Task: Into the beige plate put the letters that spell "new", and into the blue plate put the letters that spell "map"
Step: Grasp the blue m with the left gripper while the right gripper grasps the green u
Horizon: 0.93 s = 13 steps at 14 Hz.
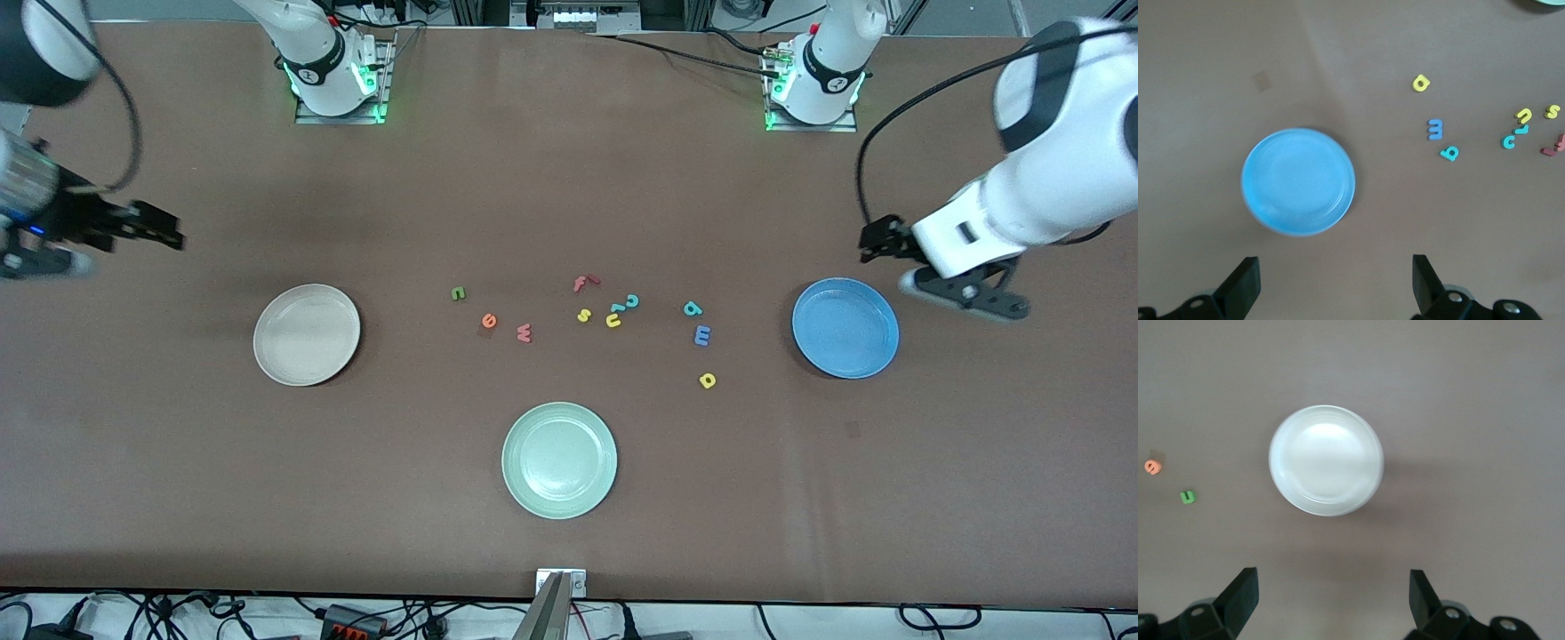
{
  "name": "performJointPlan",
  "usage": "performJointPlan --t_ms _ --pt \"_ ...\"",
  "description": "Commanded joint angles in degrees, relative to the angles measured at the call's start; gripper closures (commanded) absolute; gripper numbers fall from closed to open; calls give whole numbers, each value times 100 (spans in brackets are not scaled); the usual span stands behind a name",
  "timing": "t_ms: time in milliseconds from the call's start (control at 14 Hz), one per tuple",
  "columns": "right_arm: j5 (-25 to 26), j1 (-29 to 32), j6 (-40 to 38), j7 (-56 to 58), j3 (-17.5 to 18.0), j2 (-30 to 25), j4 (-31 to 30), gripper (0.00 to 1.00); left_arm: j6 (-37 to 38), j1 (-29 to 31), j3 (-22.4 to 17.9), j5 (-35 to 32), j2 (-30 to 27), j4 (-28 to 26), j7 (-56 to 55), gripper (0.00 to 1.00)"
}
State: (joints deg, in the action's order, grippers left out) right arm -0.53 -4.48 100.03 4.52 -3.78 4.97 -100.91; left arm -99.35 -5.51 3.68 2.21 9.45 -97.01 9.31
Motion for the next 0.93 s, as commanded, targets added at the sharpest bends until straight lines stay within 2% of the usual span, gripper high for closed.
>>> performJointPlan --t_ms 0,143,286,429,714,857 --pt "-219 -587 498 -109 -18 617 45 0 -705 -318 1 -107 889 270 -113 0" --pt "-229 -1009 929 -109 -18 1021 36 0 -1277 -590 1 -107 1286 209 -577 0" --pt "-237 -1317 1412 -118 -18 1399 36 0 -1560 -1020 -8 -115 1567 95 -1585 0" --pt "-246 -1590 1765 -188 -9 1760 36 0 -1989 -1144 1 -115 1910 -107 -2002 0" --pt "-290 -2293 1967 -1503 -9 2270 -25 0 -3973 -1409 1 -115 2095 -1292 -2285 0" --pt "-290 -2478 2527 -1822 -9 2324 -375 0 -4233 -1514 -8 -115 2218 -1435 -2276 0"
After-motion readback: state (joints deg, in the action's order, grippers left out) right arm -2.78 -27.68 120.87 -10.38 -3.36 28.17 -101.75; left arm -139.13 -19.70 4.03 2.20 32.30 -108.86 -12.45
